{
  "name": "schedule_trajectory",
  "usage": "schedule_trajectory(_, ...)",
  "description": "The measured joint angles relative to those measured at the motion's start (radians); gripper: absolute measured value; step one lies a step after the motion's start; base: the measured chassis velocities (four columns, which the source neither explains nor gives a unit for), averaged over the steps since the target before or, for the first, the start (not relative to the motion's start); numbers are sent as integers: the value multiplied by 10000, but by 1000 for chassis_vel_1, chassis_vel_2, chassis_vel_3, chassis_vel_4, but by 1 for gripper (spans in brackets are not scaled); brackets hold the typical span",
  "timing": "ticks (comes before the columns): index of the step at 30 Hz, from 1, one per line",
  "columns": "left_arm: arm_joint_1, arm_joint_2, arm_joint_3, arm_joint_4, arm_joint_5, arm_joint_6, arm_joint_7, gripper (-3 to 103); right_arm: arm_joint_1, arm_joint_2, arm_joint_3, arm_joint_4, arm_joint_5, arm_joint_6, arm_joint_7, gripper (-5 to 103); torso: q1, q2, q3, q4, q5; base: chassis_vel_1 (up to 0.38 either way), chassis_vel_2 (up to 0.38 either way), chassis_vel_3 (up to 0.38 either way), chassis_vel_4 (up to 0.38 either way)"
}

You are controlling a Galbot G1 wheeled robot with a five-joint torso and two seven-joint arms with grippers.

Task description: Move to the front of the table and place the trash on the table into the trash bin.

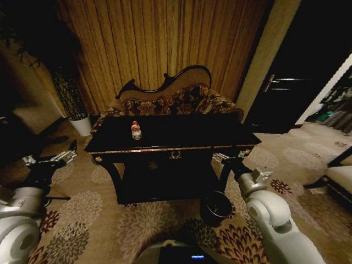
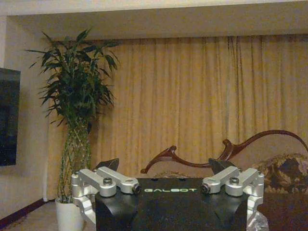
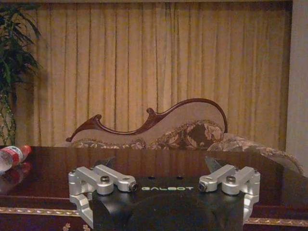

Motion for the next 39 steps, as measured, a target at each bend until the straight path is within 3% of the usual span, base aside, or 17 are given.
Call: schedule_trajectory(39,23,-26,52,62,87,-81,75,100,40,13,-60,-166,-98,-11,-54,100,2,-1,1,0,0,-56,60,54,-55)
